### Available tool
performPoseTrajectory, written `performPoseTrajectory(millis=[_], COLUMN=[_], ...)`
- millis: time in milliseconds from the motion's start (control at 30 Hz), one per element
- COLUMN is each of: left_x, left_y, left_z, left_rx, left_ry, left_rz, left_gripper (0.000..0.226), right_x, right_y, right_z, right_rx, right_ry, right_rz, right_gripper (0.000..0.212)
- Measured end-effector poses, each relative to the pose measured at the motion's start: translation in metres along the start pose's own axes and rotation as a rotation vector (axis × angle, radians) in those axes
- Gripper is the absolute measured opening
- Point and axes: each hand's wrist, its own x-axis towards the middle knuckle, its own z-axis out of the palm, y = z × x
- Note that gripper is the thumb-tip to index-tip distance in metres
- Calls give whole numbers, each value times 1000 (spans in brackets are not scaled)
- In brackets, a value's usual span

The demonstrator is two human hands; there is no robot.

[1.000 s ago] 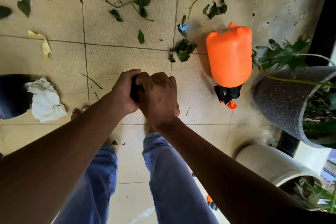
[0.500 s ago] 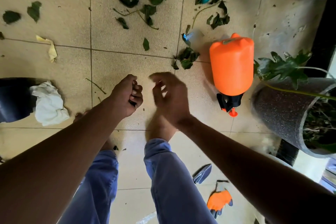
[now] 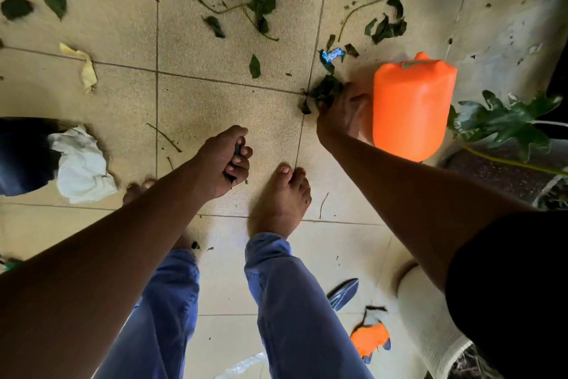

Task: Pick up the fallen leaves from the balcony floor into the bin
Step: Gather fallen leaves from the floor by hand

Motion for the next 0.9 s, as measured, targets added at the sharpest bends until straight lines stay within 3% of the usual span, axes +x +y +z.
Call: performPoseTrajectory(millis=[67, 233, 333, 533, 667, 900], left_x=[0, -1, -2, 1, 2, 5], left_y=[-2, -2, 1, 6, 5, -9], left_z=[-1, 3, 6, 6, 3, 2], left_rx=[19, 64, 84, 113, 107, 134], left_ry=[5, 8, -2, 11, 17, 17], left_rz=[-1, -25, -34, -29, -28, -32], left_gripper=[36, 37, 37, 36, 36, 36], right_x=[6, 10, 9, 4, -13, -26], right_y=[5, 28, 31, 27, 23, 16], right_z=[-1, -9, -9, -12, -11, -9], right_rx=[-75, -139, -97, 121, 354, 231], right_ry=[19, -81, -21, 37, 121, -45], right_rz=[-25, -224, -166, -9, -4, -41], right_gripper=[43, 30, 18, 20, 50, 80])
